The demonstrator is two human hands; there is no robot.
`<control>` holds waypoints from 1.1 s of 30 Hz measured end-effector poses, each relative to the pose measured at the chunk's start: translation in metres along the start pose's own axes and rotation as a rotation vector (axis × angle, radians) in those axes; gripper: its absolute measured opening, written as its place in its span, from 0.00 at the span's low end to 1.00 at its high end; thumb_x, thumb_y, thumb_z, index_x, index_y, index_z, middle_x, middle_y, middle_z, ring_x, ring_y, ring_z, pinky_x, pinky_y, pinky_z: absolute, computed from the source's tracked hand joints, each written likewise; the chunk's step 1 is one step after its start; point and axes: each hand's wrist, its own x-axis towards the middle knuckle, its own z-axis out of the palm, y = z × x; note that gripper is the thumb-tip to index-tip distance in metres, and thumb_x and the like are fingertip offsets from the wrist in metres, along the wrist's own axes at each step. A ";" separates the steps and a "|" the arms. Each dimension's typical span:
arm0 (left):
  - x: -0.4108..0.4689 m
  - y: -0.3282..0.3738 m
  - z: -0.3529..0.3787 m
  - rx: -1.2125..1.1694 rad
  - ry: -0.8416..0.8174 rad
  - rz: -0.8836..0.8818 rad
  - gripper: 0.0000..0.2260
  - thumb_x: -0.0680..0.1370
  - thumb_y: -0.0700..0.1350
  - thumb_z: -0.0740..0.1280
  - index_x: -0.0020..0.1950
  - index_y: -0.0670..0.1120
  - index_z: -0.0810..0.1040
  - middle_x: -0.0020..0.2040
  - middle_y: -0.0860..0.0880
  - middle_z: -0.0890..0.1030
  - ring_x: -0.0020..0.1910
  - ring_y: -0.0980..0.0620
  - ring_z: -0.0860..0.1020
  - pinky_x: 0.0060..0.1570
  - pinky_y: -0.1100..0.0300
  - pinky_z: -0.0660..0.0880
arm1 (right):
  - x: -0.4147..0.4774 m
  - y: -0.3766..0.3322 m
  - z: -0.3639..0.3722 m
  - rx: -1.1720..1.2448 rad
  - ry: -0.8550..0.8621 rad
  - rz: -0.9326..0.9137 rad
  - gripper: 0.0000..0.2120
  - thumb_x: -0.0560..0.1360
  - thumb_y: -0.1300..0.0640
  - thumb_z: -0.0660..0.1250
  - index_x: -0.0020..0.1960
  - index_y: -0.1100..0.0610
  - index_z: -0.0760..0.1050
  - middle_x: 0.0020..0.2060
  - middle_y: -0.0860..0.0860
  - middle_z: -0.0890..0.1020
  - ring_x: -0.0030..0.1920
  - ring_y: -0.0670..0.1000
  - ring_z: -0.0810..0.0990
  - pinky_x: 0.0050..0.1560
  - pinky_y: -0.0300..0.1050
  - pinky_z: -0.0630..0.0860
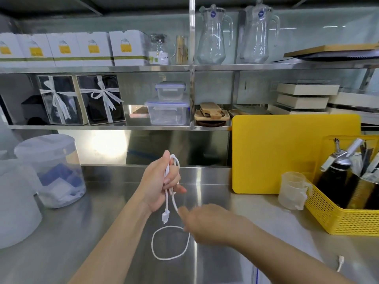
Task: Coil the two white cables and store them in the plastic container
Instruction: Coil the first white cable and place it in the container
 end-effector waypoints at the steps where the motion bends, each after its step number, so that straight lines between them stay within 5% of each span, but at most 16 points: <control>1: 0.000 -0.002 0.000 0.112 0.006 -0.010 0.23 0.82 0.51 0.50 0.29 0.45 0.64 0.18 0.52 0.60 0.18 0.56 0.57 0.25 0.57 0.75 | -0.001 -0.003 -0.007 -0.062 0.047 -0.055 0.09 0.77 0.63 0.58 0.56 0.64 0.65 0.49 0.63 0.78 0.40 0.64 0.76 0.27 0.46 0.59; 3: -0.001 -0.003 0.001 0.355 0.017 -0.017 0.25 0.82 0.51 0.51 0.26 0.45 0.62 0.19 0.51 0.62 0.21 0.53 0.60 0.28 0.57 0.70 | -0.004 -0.003 -0.019 -0.201 0.173 -0.136 0.10 0.75 0.64 0.60 0.56 0.64 0.67 0.47 0.61 0.78 0.33 0.61 0.75 0.23 0.44 0.54; 7: -0.003 -0.005 0.003 0.734 0.061 -0.019 0.21 0.82 0.52 0.51 0.34 0.42 0.68 0.25 0.49 0.74 0.27 0.51 0.71 0.32 0.58 0.69 | -0.009 0.016 -0.034 -0.195 0.530 -0.205 0.16 0.61 0.64 0.75 0.44 0.60 0.72 0.25 0.54 0.76 0.18 0.55 0.68 0.19 0.38 0.59; 11: -0.009 -0.006 0.016 0.696 -0.134 -0.048 0.19 0.81 0.47 0.51 0.33 0.42 0.68 0.21 0.51 0.67 0.21 0.52 0.62 0.23 0.63 0.58 | -0.012 0.025 -0.047 -0.018 0.704 -0.257 0.03 0.69 0.57 0.64 0.40 0.55 0.77 0.28 0.51 0.81 0.24 0.55 0.76 0.20 0.41 0.66; 15: -0.011 0.001 0.018 0.556 -0.283 -0.188 0.19 0.80 0.47 0.53 0.29 0.48 0.65 0.22 0.51 0.59 0.21 0.54 0.51 0.23 0.65 0.49 | -0.014 0.045 -0.046 0.075 0.699 -0.122 0.14 0.72 0.47 0.57 0.39 0.52 0.79 0.30 0.48 0.82 0.30 0.51 0.79 0.25 0.41 0.67; 20: -0.007 -0.003 0.005 0.543 -0.341 -0.314 0.16 0.80 0.49 0.54 0.33 0.48 0.68 0.20 0.53 0.59 0.19 0.57 0.52 0.23 0.67 0.47 | -0.015 0.053 -0.033 0.052 0.650 -0.098 0.13 0.73 0.45 0.59 0.42 0.51 0.78 0.33 0.46 0.83 0.34 0.49 0.78 0.32 0.42 0.67; 27: -0.002 0.008 -0.015 0.201 -0.459 -0.380 0.15 0.75 0.52 0.60 0.32 0.45 0.71 0.17 0.54 0.61 0.14 0.60 0.56 0.19 0.69 0.50 | -0.014 0.035 -0.022 0.717 0.612 -0.020 0.12 0.78 0.54 0.58 0.60 0.57 0.67 0.38 0.41 0.70 0.37 0.39 0.71 0.39 0.32 0.68; 30: -0.004 0.010 -0.016 0.149 -0.439 -0.386 0.16 0.74 0.53 0.60 0.29 0.47 0.72 0.17 0.55 0.61 0.14 0.60 0.56 0.19 0.69 0.50 | -0.012 0.035 -0.023 0.676 0.584 -0.036 0.13 0.79 0.51 0.54 0.56 0.57 0.72 0.43 0.44 0.72 0.43 0.37 0.70 0.46 0.34 0.68; 33: -0.003 0.008 -0.012 0.122 -0.385 -0.360 0.17 0.75 0.54 0.60 0.30 0.45 0.73 0.17 0.55 0.61 0.14 0.61 0.56 0.18 0.72 0.53 | -0.014 0.034 -0.025 0.852 0.469 0.003 0.13 0.80 0.52 0.53 0.42 0.51 0.72 0.32 0.43 0.72 0.31 0.38 0.70 0.36 0.36 0.67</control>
